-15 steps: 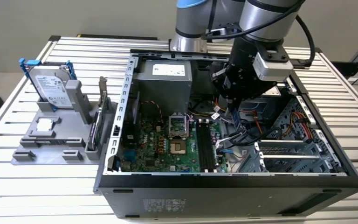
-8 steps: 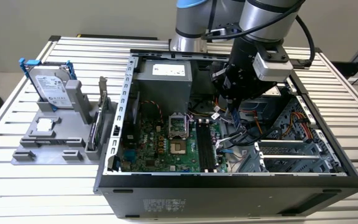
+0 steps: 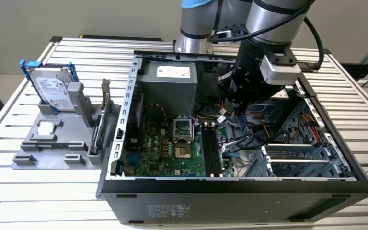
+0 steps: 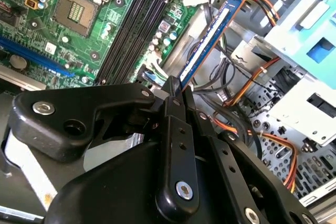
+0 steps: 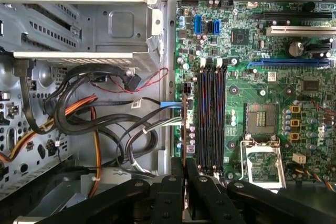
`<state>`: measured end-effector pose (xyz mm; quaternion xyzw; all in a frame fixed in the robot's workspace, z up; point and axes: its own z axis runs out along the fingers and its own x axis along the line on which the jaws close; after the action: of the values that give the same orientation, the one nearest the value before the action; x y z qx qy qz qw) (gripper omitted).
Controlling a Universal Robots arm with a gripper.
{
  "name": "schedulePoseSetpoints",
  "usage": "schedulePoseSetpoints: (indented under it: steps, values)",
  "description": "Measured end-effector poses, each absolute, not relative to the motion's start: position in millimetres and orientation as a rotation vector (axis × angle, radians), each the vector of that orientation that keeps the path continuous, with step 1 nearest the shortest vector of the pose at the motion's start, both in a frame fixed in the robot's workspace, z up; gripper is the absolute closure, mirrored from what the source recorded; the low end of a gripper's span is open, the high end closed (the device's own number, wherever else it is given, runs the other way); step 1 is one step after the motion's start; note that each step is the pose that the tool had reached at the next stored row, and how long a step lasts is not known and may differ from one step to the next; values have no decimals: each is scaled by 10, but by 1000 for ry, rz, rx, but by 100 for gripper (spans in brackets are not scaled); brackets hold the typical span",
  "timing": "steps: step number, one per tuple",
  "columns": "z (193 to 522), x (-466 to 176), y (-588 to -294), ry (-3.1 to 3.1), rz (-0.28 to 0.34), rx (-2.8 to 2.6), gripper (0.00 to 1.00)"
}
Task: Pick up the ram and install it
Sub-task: 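Insert the ram into the slot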
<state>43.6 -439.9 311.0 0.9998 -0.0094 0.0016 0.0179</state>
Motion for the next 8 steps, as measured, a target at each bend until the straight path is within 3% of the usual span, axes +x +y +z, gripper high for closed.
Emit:
schedulePoseSetpoints:
  steps: [8]
  values:
    - [3070, 412, -4489, -29, 4, 3106, 100]
